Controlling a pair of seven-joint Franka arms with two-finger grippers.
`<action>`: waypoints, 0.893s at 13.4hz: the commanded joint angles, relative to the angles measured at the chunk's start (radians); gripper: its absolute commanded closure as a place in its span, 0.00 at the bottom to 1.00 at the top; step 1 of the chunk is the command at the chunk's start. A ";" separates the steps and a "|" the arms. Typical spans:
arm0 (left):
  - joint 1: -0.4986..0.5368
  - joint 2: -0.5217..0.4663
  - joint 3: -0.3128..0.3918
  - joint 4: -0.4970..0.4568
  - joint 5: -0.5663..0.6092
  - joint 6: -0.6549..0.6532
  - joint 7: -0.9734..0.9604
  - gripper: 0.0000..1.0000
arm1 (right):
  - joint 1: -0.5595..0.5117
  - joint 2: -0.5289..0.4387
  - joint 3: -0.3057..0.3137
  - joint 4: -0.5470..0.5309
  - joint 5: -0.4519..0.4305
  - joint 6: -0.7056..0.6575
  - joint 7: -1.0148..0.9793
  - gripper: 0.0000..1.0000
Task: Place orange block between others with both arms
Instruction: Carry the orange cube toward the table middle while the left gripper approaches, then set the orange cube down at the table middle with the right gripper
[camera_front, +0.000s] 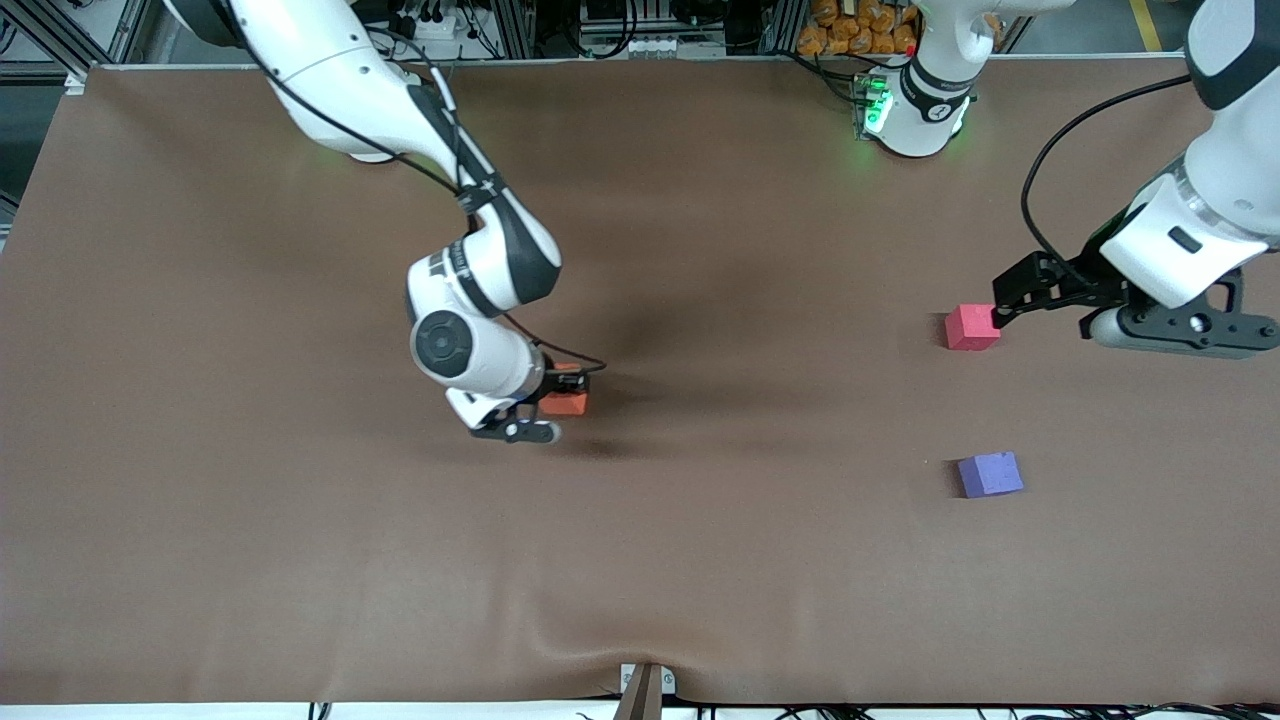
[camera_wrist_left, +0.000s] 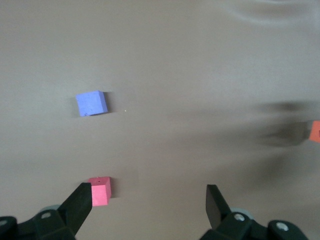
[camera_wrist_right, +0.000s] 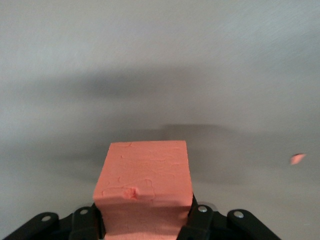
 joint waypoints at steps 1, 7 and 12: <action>-0.001 0.091 -0.005 0.014 -0.046 0.008 0.028 0.00 | 0.046 0.027 -0.011 0.014 0.029 0.077 0.010 0.40; -0.095 0.302 -0.008 0.019 -0.290 0.161 0.002 0.00 | 0.102 0.074 -0.011 0.014 0.142 0.216 0.014 0.36; -0.256 0.405 0.002 0.019 -0.279 0.340 0.005 0.00 | 0.109 0.077 -0.011 0.012 0.158 0.231 0.012 0.00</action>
